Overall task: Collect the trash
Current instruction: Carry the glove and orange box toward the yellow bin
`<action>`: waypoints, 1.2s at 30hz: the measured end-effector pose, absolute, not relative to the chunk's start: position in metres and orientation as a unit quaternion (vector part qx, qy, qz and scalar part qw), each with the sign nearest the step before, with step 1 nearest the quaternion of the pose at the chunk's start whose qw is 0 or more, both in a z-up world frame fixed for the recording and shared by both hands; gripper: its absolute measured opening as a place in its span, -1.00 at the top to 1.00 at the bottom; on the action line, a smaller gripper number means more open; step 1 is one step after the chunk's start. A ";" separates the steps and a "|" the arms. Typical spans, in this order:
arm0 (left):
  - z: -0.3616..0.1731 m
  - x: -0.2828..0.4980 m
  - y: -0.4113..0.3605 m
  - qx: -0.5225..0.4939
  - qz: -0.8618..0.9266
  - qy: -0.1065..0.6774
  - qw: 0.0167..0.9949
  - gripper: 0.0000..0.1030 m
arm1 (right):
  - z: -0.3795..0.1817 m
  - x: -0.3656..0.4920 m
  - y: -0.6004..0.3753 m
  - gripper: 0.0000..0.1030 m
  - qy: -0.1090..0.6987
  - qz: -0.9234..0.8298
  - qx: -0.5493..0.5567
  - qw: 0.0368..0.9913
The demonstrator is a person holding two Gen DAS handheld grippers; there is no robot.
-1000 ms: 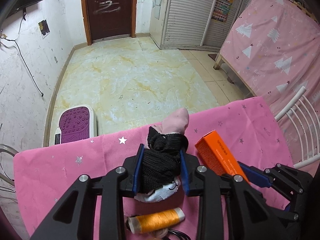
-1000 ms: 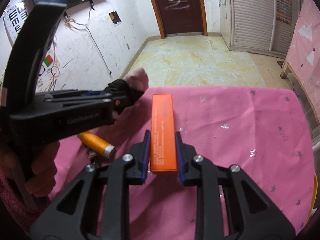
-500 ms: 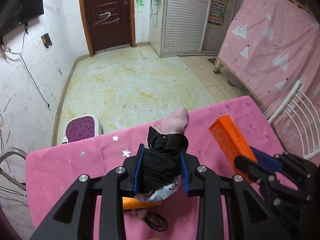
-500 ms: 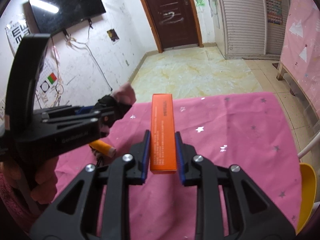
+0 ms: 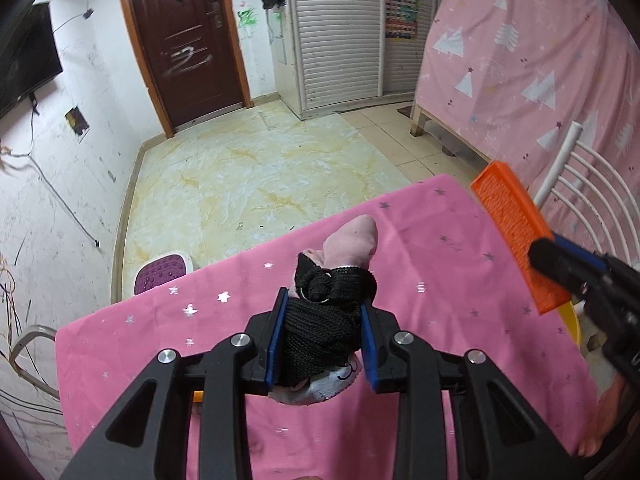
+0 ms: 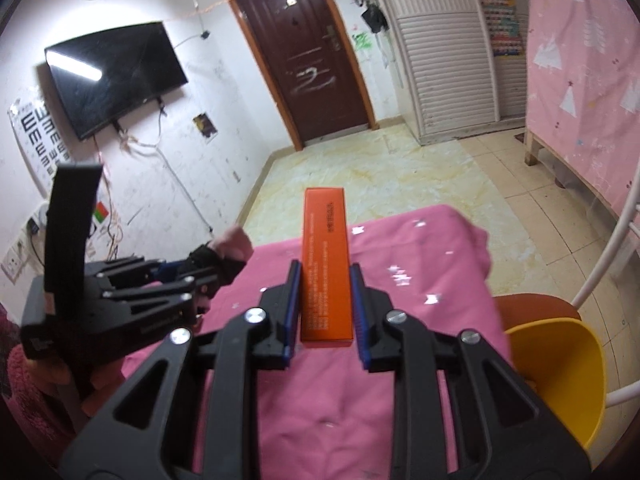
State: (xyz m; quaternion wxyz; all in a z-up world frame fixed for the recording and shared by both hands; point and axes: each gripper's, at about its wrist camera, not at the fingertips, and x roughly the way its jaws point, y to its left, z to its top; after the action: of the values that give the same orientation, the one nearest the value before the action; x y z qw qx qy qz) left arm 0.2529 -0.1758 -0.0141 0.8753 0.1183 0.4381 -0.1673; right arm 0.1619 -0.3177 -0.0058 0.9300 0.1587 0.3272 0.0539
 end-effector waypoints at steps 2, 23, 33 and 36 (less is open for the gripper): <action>-0.014 0.249 -0.187 0.127 -0.170 0.439 0.873 0.54 | -0.005 0.156 -0.331 0.57 0.322 0.046 0.165 0.931; -0.027 0.205 -0.342 0.215 -0.236 0.433 0.843 0.54 | -0.026 0.091 -0.469 0.57 0.298 -0.042 0.219 0.928; -0.042 0.187 -0.411 0.254 -0.269 0.438 0.819 0.54 | -0.048 0.074 -0.510 0.57 0.308 -0.065 0.242 0.918; -0.046 0.182 -0.424 0.264 -0.278 0.438 0.813 0.54 | -0.055 0.070 -0.517 0.57 0.312 -0.069 0.247 0.915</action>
State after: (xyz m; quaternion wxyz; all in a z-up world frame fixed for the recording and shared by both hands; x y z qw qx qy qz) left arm 0.1816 -0.4240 -0.0464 0.8132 0.2636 0.4383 -0.2779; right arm 0.0701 -0.5172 -0.0550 0.9148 0.2472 0.3120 -0.0689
